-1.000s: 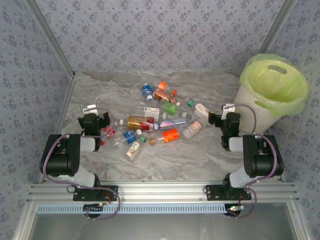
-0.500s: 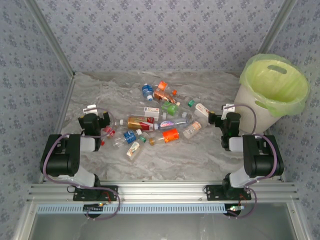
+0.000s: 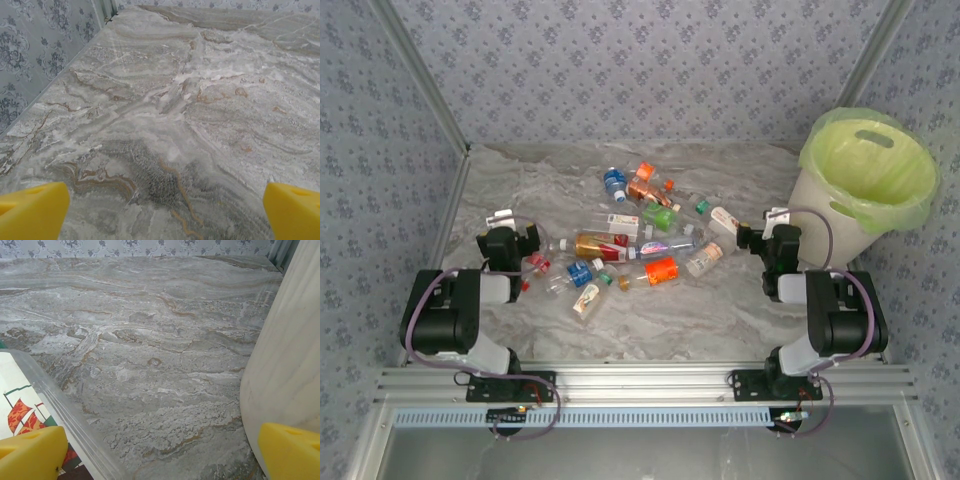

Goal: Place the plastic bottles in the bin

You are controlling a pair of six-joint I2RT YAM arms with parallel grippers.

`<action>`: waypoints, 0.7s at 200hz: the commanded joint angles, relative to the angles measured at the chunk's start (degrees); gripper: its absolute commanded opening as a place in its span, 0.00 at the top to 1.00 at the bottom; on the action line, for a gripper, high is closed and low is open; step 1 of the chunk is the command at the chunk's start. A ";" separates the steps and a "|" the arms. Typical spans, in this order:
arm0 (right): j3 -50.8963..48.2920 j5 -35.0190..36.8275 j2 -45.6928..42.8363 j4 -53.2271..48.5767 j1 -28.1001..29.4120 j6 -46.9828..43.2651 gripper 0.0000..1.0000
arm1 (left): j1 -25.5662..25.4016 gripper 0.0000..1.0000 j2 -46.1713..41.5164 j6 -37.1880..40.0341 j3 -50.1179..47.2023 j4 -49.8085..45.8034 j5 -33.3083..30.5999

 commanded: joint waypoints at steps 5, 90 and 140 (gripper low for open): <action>2.26 0.76 -5.49 -8.20 1.08 -2.54 0.00 | -0.24 0.01 -6.03 0.89 4.19 -10.13 1.04; 14.32 0.74 -19.13 -36.71 7.12 6.59 0.00 | -4.02 0.00 -23.04 -18.27 16.35 -46.35 -6.27; 20.02 -3.27 -17.19 -51.68 9.37 9.39 0.00 | -4.13 0.00 -24.35 -30.49 23.71 -67.61 2.49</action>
